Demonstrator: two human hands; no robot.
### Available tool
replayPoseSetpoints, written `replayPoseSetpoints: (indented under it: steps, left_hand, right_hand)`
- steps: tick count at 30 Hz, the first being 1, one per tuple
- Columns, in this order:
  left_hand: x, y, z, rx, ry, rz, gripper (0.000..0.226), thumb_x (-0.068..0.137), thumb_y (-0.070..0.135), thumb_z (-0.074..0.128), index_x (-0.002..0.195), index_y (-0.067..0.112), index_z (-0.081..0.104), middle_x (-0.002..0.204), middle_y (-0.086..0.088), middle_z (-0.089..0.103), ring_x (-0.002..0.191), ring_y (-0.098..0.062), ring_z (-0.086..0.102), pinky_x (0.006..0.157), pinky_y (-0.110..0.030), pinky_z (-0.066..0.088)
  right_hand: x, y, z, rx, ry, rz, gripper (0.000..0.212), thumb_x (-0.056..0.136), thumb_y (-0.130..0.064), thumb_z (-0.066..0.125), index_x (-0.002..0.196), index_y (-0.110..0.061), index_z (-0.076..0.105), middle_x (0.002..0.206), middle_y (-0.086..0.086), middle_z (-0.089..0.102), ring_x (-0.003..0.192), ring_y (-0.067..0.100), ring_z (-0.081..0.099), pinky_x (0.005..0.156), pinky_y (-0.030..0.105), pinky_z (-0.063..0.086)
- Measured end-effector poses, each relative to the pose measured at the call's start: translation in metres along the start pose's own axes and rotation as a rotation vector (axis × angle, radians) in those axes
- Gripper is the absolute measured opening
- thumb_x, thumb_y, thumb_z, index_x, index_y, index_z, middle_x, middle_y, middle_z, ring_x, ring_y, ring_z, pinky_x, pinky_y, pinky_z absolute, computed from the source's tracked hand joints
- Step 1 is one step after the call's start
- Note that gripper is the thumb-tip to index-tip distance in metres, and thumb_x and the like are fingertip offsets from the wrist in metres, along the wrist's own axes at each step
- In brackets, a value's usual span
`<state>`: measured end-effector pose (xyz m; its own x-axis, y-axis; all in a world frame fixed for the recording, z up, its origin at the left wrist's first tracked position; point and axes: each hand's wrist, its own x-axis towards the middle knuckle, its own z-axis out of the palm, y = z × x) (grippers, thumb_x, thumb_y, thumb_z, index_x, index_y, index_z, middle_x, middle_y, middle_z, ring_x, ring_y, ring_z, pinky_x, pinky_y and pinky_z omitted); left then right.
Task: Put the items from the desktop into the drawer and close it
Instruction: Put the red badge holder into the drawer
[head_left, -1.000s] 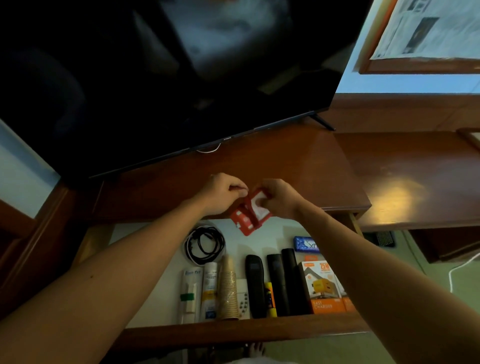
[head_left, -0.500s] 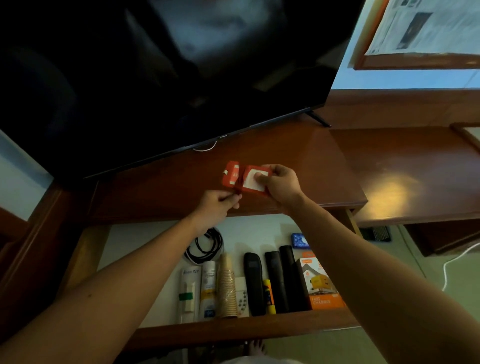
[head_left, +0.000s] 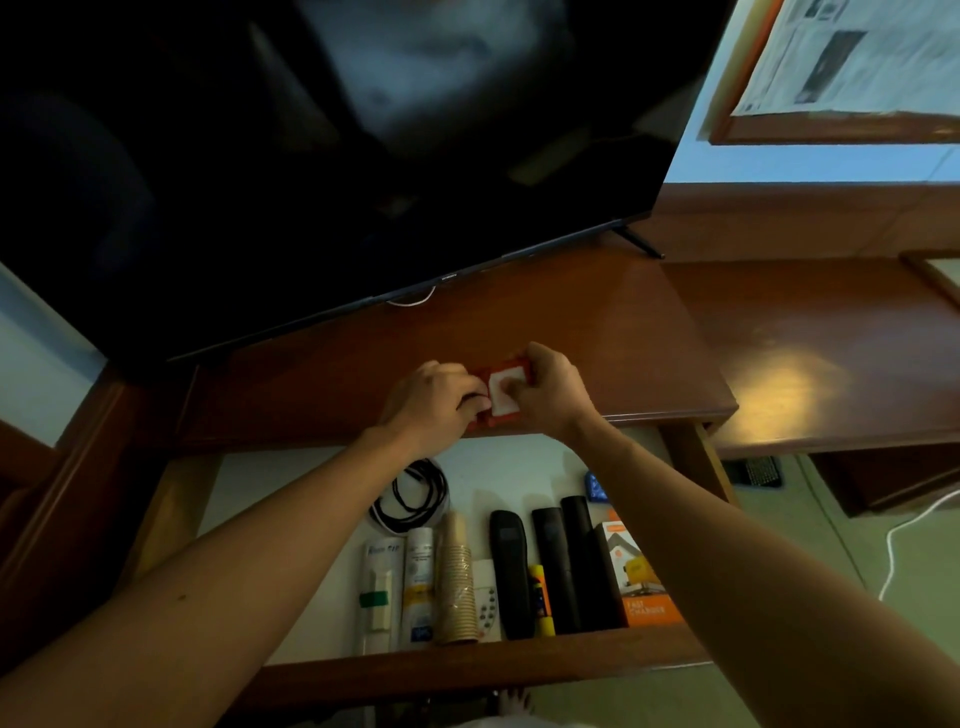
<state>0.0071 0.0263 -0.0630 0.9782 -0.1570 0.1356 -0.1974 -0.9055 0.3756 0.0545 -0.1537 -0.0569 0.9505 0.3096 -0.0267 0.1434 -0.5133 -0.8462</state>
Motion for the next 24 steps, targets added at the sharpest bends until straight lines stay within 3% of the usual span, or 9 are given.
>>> replayPoseSetpoints:
  steps: [3, 7, 9, 12, 14, 16, 20, 22, 24]
  left_hand:
    - [-0.001, -0.003, 0.002, -0.057, 0.007, -0.018, 0.018, 0.094, 0.043, 0.064, 0.099, 0.028, 0.074, 0.098, 0.008, 0.055, 0.094, -0.017, 0.048, 0.070, -0.032, 0.034]
    - [-0.002, -0.002, 0.006, -0.135, 0.002, -0.089, 0.015, 0.087, 0.038, 0.075, 0.095, 0.029, 0.066, 0.115, 0.012, 0.049, 0.108, -0.012, 0.043, 0.091, -0.035, 0.038]
    - [-0.001, 0.000, 0.005, -0.317, -0.056, -0.196, 0.029, 0.087, 0.032, 0.076, 0.110, 0.029, 0.058, 0.120, 0.012, 0.050, 0.111, -0.013, 0.049, 0.093, -0.039, 0.046]
    - [0.002, -0.001, 0.002, -0.509, -0.158, -0.282, 0.041, 0.090, 0.027, 0.073, 0.127, 0.029, 0.054, 0.117, 0.012, 0.059, 0.105, -0.015, 0.062, 0.083, -0.038, 0.058]
    - [0.002, -0.006, 0.003, -0.426, -0.153, -0.248, 0.024, 0.091, 0.028, 0.072, 0.113, 0.030, 0.063, 0.103, 0.014, 0.066, 0.096, -0.013, 0.065, 0.075, -0.032, 0.054]
    - [0.000, -0.009, 0.004, -0.374, -0.113, -0.220, 0.014, 0.091, 0.029, 0.072, 0.104, 0.028, 0.065, 0.093, 0.012, 0.066, 0.090, -0.014, 0.063, 0.068, -0.031, 0.047]
    - [-0.007, -0.007, 0.005, -0.223, 0.064, -0.101, 0.014, 0.090, 0.026, 0.072, 0.103, 0.022, 0.069, 0.079, 0.018, 0.049, 0.088, -0.019, 0.054, 0.078, -0.037, 0.041]
    - [-0.010, -0.004, 0.005, -0.156, 0.151, 0.015, 0.014, 0.088, 0.026, 0.076, 0.101, 0.021, 0.072, 0.079, 0.019, 0.048, 0.089, -0.019, 0.051, 0.079, -0.035, 0.031]
    - [-0.011, -0.005, 0.008, -0.045, 0.213, 0.175, 0.014, 0.084, 0.029, 0.079, 0.095, 0.023, 0.072, 0.081, 0.015, 0.062, 0.089, -0.020, 0.055, 0.078, -0.035, 0.029]
  right_hand:
    - [0.003, 0.001, -0.002, 0.098, -0.112, 0.097, 0.022, 0.094, -0.006, 0.062, 0.109, -0.021, 0.057, 0.103, -0.003, 0.062, 0.093, 0.016, 0.065, 0.064, 0.022, 0.057]
    - [0.002, 0.002, -0.003, 0.142, -0.198, 0.172, 0.024, 0.096, -0.004, 0.058, 0.117, -0.016, 0.057, 0.109, 0.003, 0.061, 0.095, 0.021, 0.064, 0.070, 0.033, 0.061]
    - [0.002, 0.003, -0.003, 0.186, -0.196, 0.186, 0.025, 0.096, -0.005, 0.058, 0.121, -0.012, 0.057, 0.111, 0.006, 0.061, 0.097, 0.023, 0.065, 0.069, 0.033, 0.062]
    - [0.000, 0.003, -0.003, 0.278, -0.191, 0.210, 0.031, 0.095, -0.007, 0.062, 0.125, -0.011, 0.055, 0.114, 0.008, 0.061, 0.097, 0.025, 0.067, 0.075, 0.038, 0.062]
    - [-0.002, 0.004, -0.004, 0.373, -0.206, 0.233, 0.030, 0.094, -0.011, 0.064, 0.123, -0.010, 0.056, 0.114, 0.010, 0.062, 0.097, 0.028, 0.068, 0.077, 0.037, 0.061]
    - [-0.005, 0.006, -0.005, 0.521, -0.248, 0.287, 0.031, 0.096, -0.028, 0.062, 0.119, -0.008, 0.059, 0.112, 0.013, 0.064, 0.096, 0.028, 0.068, 0.078, 0.034, 0.059]
    - [-0.008, 0.009, -0.006, 0.718, -0.304, 0.610, 0.070, 0.093, -0.070, 0.042, 0.117, -0.008, 0.063, 0.107, 0.016, 0.067, 0.097, 0.030, 0.062, 0.082, 0.039, 0.051]
    - [-0.007, 0.010, -0.005, 0.822, -0.391, 0.763, 0.074, 0.093, -0.072, 0.038, 0.119, -0.007, 0.062, 0.106, 0.019, 0.067, 0.097, 0.031, 0.061, 0.082, 0.038, 0.052]
    - [-0.008, 0.010, -0.006, 0.888, -0.438, 0.812, 0.072, 0.094, -0.066, 0.042, 0.127, -0.003, 0.057, 0.104, 0.021, 0.066, 0.093, 0.031, 0.063, 0.079, 0.037, 0.054]
